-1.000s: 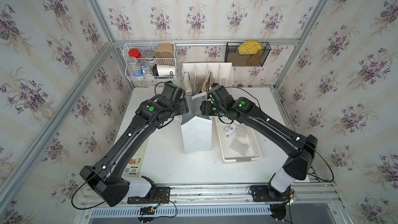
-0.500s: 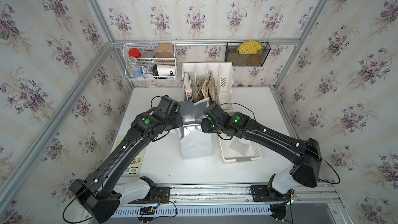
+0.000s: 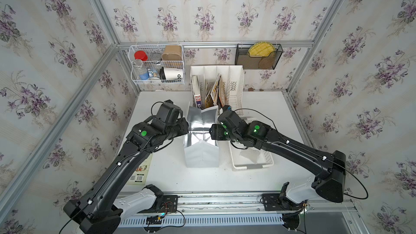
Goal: Place the ice pack in the delivery bag
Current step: Pick up the delivery bag from the center of the board.
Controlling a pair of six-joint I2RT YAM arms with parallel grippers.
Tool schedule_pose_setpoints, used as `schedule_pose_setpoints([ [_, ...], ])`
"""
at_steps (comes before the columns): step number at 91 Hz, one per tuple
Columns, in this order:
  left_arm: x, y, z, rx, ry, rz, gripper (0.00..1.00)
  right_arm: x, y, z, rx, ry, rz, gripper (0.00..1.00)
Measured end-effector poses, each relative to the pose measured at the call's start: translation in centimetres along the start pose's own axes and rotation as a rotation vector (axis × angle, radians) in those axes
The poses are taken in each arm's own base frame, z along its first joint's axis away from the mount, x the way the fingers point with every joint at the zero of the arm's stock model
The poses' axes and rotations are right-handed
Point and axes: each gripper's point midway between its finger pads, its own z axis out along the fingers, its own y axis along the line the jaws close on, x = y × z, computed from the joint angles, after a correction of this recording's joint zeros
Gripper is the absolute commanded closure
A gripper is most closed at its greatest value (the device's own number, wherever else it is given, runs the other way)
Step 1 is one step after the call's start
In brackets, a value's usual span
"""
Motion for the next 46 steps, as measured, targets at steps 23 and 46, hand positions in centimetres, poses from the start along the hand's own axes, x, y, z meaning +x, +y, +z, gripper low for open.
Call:
schedule_pose_setpoints([
  [23,-1.3,0.1,-0.1,-0.065,0.002,0.094,0.37,-2.5,0.5,-0.6,0.04,-0.064,-0.062,0.17],
  [46,-0.8,-0.1,1.6,-0.086,0.061,0.141,0.38,-2.0,-0.5,0.7,0.119,-0.034,-0.101,0.26],
])
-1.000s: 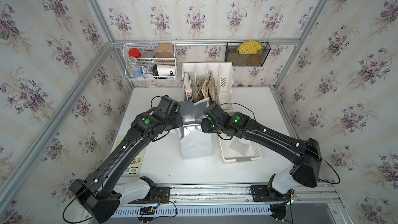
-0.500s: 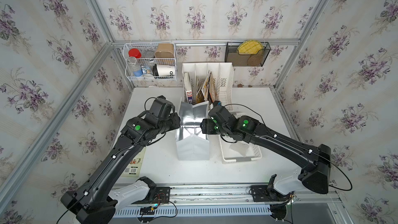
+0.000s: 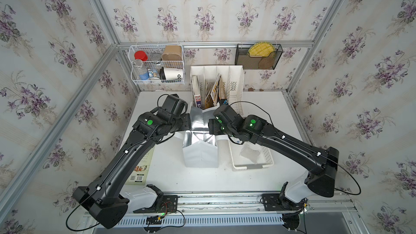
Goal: Place the ice pack in the delivery bag
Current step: Pick up the delivery bag from the center of the board.
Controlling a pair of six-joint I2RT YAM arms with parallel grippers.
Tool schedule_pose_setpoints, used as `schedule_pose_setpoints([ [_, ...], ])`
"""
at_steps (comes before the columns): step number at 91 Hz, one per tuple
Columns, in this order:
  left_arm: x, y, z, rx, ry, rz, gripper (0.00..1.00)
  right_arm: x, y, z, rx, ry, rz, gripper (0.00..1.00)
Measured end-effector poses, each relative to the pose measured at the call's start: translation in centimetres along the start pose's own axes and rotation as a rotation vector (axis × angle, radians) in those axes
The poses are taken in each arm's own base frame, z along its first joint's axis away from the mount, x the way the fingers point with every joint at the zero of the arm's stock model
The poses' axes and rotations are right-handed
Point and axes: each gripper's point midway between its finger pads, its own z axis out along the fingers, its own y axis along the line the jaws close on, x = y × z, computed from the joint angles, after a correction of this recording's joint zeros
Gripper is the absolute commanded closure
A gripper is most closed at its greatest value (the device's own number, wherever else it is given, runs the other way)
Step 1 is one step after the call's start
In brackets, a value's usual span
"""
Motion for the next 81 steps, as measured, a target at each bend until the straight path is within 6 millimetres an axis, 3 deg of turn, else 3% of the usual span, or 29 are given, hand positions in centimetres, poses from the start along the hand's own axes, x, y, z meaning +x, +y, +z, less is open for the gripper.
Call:
schedule_pose_setpoints([
  [13,0.1,-0.1,1.5,-0.025,0.036,0.022,0.44,0.5,-0.3,0.2,0.012,0.012,-0.006,0.39],
  [26,-0.5,0.0,2.2,-0.059,0.039,0.036,0.61,0.9,-0.6,0.2,0.014,0.019,-0.007,0.52],
  [38,-0.7,0.3,2.0,-0.076,0.029,0.038,0.76,1.2,-0.9,0.1,0.012,0.021,-0.007,0.58],
  [55,-0.7,0.9,1.5,-0.101,0.021,0.042,1.0,1.2,-0.8,-0.1,0.0,0.016,-0.003,0.75],
  [64,-1.1,1.3,0.4,-0.121,0.006,0.042,1.0,1.2,-0.7,-0.4,-0.016,0.016,0.0,0.84],
  [81,-2.4,1.5,-3.4,-0.105,-0.072,0.029,1.0,1.9,0.0,-0.5,-0.09,0.017,0.021,0.83],
])
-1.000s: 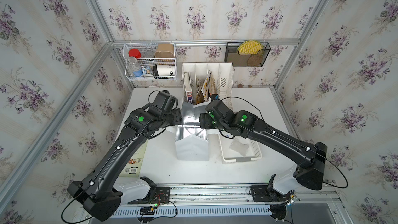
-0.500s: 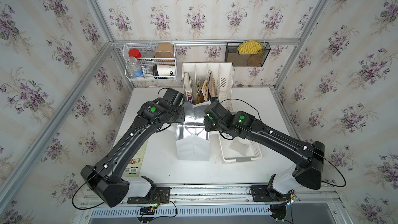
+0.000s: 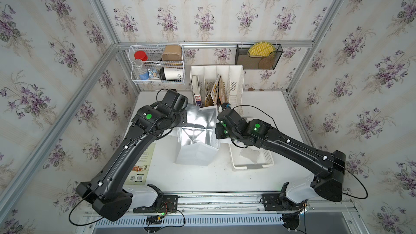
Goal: Place the ice pack in the delivery bag
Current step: Pick up the delivery bag from the center of the board.
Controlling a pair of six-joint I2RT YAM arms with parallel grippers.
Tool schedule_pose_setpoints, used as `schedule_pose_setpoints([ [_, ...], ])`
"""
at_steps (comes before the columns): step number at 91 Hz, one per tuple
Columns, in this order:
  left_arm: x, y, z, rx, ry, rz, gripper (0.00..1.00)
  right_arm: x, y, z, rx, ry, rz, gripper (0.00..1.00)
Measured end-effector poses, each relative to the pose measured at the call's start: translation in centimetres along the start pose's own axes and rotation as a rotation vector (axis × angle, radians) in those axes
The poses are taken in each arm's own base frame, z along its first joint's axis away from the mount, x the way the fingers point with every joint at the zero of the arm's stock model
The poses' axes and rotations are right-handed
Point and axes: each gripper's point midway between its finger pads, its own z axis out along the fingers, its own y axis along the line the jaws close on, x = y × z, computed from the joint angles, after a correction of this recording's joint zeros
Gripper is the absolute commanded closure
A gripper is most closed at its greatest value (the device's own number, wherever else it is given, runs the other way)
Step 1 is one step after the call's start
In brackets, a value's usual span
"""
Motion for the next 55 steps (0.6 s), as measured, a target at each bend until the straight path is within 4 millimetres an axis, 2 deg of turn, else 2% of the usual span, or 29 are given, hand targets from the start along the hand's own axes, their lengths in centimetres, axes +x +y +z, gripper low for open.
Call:
schedule_pose_setpoints([
  [14,0.7,0.5,-1.8,0.038,-0.025,-0.018,1.0,1.2,0.7,0.9,-0.063,0.026,0.028,0.82],
  [30,3.4,0.2,-0.4,0.076,0.057,-0.029,1.0,2.4,0.8,2.6,-0.067,0.059,0.042,0.78],
  [55,3.6,-0.1,0.1,0.09,0.064,-0.058,1.0,3.6,0.4,3.4,-0.068,0.087,0.046,0.72],
])
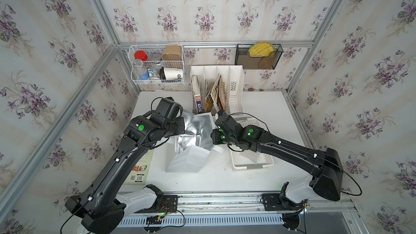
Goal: Place the ice pack in the delivery bag
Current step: Pick up the delivery bag from the center of the board, then pick up the ice pack from the bin.
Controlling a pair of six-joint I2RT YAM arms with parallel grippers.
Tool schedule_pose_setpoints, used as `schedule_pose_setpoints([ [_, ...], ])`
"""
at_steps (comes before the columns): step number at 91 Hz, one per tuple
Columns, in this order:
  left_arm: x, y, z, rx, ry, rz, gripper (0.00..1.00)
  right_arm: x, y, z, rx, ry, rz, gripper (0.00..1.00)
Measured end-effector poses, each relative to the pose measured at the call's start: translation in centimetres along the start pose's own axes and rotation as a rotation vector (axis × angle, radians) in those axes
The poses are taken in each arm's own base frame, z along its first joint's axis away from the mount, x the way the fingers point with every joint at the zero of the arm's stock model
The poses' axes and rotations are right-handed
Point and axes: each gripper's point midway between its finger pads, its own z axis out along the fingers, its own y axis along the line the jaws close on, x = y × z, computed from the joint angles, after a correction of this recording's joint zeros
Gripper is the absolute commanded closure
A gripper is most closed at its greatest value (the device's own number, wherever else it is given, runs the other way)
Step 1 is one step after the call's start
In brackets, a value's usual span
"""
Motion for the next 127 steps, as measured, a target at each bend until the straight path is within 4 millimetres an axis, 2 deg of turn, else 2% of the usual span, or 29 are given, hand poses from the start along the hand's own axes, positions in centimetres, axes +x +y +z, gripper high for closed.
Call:
schedule_pose_setpoints([
  [8,-0.2,-0.2,-0.3,0.009,-0.006,-0.008,1.0,-0.2,0.1,-0.7,-0.012,-0.012,0.004,0.63],
  [10,-0.3,-0.2,-0.4,0.012,-0.008,-0.009,1.0,-0.3,0.1,-1.0,-0.017,-0.02,0.009,0.57],
  [15,-0.5,-0.3,-0.7,0.017,-0.016,-0.013,1.0,-0.7,0.3,-1.9,-0.031,-0.039,0.023,0.33],
  [19,-0.7,-0.3,-0.9,0.015,-0.023,-0.014,1.0,-1.2,0.5,-2.6,-0.042,-0.056,0.028,0.18],
  [25,-0.9,-0.1,-1.3,0.004,-0.033,-0.014,1.0,-2.3,0.7,-4.1,-0.052,-0.094,0.037,0.03],
  [34,-1.3,0.5,-1.9,-0.026,-0.053,-0.01,1.0,-4.1,0.1,-6.8,-0.041,-0.168,0.065,0.0],
  [41,-1.7,0.9,-2.5,-0.052,-0.068,-0.001,1.0,-5.2,-1.6,-9.0,-0.012,-0.24,0.102,0.0],
  [49,-2.2,1.2,-3.0,-0.078,-0.079,0.014,1.0,-6.0,-5.7,-11.0,0.068,-0.316,0.177,0.0],
  [59,-2.5,1.7,-3.6,-0.104,-0.088,0.024,1.0,-5.9,-12.1,-11.6,0.185,-0.365,0.302,0.0],
  [68,-2.5,1.8,-3.7,-0.114,-0.088,0.025,1.0,-4.2,-17.7,-10.4,0.279,-0.334,0.422,0.0],
  [80,-2.4,1.8,-3.2,-0.124,-0.073,0.029,1.0,-1.2,-21.5,-6.9,0.314,-0.201,0.543,0.05],
  [85,-2.5,1.7,-2.9,-0.129,-0.066,0.031,1.0,-0.3,-21.8,-5.5,0.306,-0.146,0.584,0.07],
  [100,-2.4,1.6,-2.2,-0.14,-0.048,0.034,1.0,0.9,-20.8,-1.4,0.227,-0.012,0.649,0.17],
  [127,-1.7,2.0,-2.5,-0.133,-0.047,0.009,1.0,1.5,-21.3,2.8,0.221,0.046,0.756,0.21],
])
